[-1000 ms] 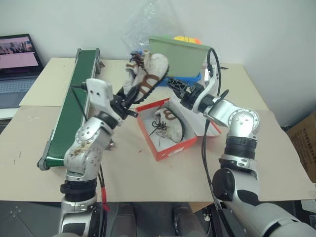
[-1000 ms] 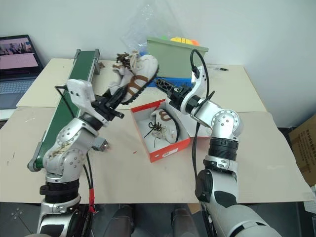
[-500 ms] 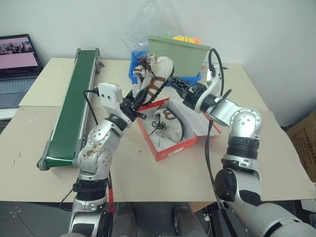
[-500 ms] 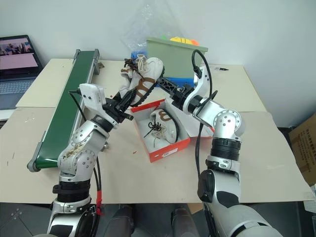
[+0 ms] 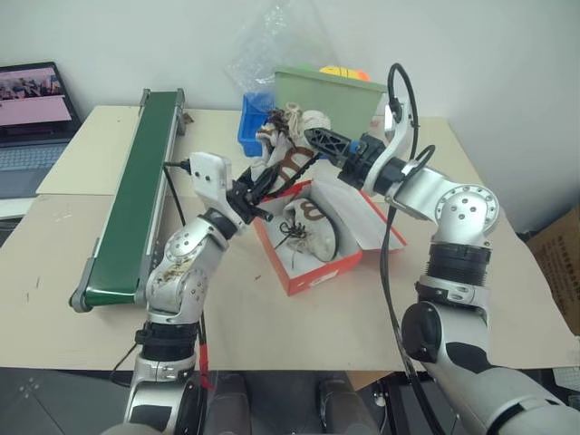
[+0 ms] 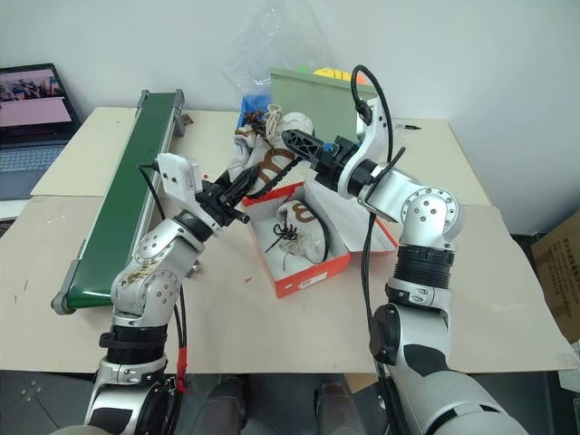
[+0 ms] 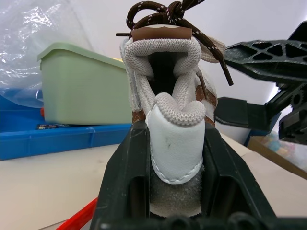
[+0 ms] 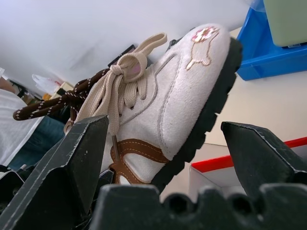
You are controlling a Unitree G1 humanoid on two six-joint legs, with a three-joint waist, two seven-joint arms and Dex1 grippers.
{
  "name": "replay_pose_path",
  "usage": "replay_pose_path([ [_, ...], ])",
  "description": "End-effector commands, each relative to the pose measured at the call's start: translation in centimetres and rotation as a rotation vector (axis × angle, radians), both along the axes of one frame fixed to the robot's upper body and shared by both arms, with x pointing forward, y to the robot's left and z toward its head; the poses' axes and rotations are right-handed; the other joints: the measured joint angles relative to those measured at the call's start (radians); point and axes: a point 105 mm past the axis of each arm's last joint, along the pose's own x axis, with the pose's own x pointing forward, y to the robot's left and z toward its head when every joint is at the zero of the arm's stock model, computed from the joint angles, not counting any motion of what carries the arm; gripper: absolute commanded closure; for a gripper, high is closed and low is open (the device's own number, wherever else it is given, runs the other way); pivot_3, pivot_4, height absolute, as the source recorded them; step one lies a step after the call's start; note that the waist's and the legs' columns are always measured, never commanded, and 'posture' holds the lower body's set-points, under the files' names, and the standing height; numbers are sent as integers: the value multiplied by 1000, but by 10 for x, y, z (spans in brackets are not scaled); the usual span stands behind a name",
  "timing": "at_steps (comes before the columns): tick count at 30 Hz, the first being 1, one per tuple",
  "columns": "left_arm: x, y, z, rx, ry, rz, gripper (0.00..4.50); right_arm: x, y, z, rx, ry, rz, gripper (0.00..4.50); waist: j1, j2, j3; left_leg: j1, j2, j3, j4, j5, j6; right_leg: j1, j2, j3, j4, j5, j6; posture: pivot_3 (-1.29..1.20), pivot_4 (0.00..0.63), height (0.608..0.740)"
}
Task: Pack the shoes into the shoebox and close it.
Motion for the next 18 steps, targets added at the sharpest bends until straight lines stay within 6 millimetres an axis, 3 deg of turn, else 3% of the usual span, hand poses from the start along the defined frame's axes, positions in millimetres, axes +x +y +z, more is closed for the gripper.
replay_pose_path([
  [1,-17,-21,15,-21,-67,-61,3451,4,-1,15,23,-55,-37,255,-1,0,0,0,0,0,0,0,0,0,0,0,0,0,0,0,150,740],
  [3,-21,-23,15,-30,-62,-66,3454,6,-1,13,18,-55,-46,733,-1,0,0,0,0,0,0,0,0,0,0,0,0,0,0,0,150,740],
  [10,-23,-14,15,-41,-44,-37,3454,9,-2,13,31,-64,-50,3157,-3,0,0,0,0,0,0,0,0,0,0,0,0,0,0,0,150,740],
  [13,-21,-11,18,-43,-44,-24,3454,9,-1,14,31,-70,-45,3948,-3,0,0,0,0,0,0,0,0,0,0,0,0,0,0,0,150,740],
  [18,-25,-1,31,-78,-71,-24,1702,11,-1,14,3,-79,-60,4128,-3,0,0,0,0,0,0,0,0,0,0,0,0,0,0,0,150,740],
])
